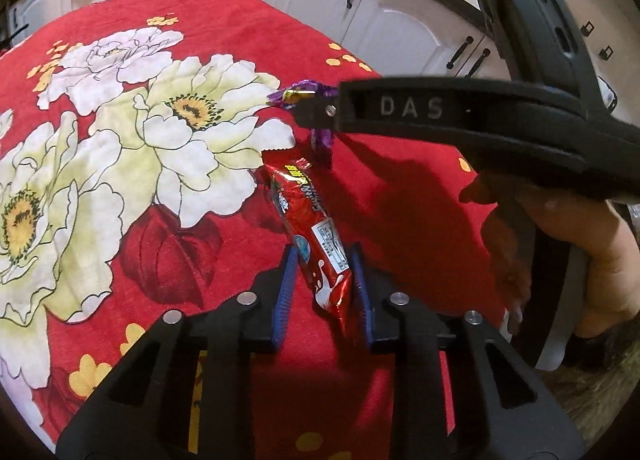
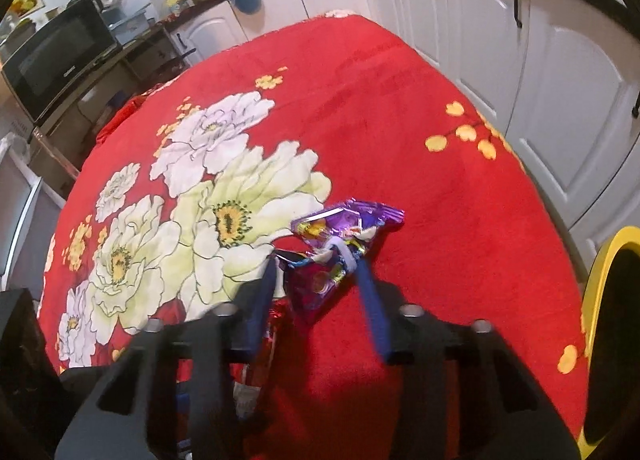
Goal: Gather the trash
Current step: 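Grasp the red snack wrapper with the left tool while the right tool grasps the purple wrapper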
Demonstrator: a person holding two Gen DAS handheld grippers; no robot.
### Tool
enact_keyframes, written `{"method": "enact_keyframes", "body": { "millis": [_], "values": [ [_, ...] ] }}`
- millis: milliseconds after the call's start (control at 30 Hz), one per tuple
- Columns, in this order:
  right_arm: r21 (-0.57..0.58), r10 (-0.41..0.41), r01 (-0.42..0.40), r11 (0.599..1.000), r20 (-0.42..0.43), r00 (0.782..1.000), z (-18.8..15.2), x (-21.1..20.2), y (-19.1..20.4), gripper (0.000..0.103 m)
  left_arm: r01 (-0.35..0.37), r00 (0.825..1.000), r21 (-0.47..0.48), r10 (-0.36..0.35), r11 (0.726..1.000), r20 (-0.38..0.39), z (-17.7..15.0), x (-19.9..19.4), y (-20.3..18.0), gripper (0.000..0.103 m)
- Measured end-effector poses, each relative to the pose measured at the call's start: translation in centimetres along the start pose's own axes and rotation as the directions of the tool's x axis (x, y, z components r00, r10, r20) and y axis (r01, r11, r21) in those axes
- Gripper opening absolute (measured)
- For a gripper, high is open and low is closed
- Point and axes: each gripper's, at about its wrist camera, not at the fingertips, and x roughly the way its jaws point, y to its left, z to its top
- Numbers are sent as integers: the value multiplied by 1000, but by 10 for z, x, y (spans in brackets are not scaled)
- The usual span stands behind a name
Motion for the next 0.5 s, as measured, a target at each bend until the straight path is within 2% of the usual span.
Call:
{"method": "enact_keyframes", "body": {
  "millis": [67,100,133,200,500],
  "values": [
    [4,8,-9,1000,13,1000,-4,-2,-3,23,1,1000,4,-1,1000,-2,0,0,0,17],
    [2,13,-13,1000,20,1000,-6,-5,-5,14,2,1000,7,-2,1000,-4,0,0,-1,14],
    [3,15,-15,1000,29,999,-8,-8,-7,13,3,1000,11,-3,1000,-5,0,0,-1,8],
    [10,5,-6,1000,48,999,-14,-17,-14,12,9,1000,18,-9,1000,-9,1,0,-2,5],
    [52,-54,47,998,149,987,-38,-73,-46,11,20,999,68,-22,997,27,11,-10,-23,5]
  ]
}}
